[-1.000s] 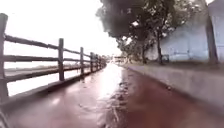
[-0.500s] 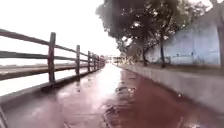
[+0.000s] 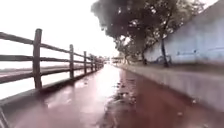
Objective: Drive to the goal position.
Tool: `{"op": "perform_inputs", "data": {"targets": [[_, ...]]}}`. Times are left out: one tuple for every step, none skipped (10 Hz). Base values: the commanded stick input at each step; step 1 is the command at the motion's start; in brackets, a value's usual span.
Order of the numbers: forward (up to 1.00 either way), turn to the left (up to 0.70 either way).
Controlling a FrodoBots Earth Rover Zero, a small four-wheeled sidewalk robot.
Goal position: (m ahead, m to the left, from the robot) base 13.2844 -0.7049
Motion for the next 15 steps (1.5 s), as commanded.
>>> {"op": "perform_inputs", "data": {"targets": [[1.00,0.00],[1.00,0.00],[1.00,0.00],[1.00,0.00],[1.00,0.08],[1.00,0.16],[1.00,0.00],[1.00,0.00],[1.00,0.00],[1.00,0.00],[1.00,0.00],[1.00,0.00],[1.00,0.00],[1.00,0.00],[1.00,0.03]]}}
